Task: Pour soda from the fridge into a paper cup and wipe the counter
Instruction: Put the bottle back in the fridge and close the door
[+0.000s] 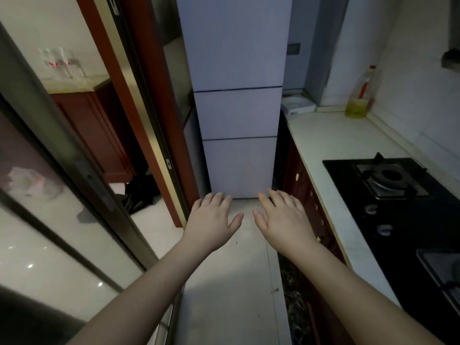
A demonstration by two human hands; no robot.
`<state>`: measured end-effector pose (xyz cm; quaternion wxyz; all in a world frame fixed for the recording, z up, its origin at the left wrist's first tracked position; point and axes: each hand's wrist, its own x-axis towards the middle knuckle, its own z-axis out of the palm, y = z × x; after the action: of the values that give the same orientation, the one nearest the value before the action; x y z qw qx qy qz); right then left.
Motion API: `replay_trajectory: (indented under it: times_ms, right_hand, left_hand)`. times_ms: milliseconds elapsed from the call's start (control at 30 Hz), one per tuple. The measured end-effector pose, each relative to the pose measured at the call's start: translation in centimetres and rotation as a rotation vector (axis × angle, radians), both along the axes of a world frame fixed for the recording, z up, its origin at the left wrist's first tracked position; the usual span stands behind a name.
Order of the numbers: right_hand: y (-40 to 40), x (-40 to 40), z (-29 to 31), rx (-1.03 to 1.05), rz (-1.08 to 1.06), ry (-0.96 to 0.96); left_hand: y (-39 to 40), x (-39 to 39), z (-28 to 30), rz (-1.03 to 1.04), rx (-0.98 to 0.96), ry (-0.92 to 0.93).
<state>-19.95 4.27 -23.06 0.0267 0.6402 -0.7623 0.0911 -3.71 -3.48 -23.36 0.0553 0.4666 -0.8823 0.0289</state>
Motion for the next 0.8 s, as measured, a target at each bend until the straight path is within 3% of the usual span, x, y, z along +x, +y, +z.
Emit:
replay_trajectory:
  times_ms: [367, 800]
  right_hand:
    - [-14.4, -6.8, 3.9, -0.017, 0.069, -0.013]
    - [-35.0, -6.9, 6.7, -0.033, 0.056, 0.018]
  left_hand:
    - [-13.4, -4.6, 5.4, 0.083, -0.101, 0.068]
    - [-33.6, -5.0, 8.0, 0.056, -0.119, 0.058]
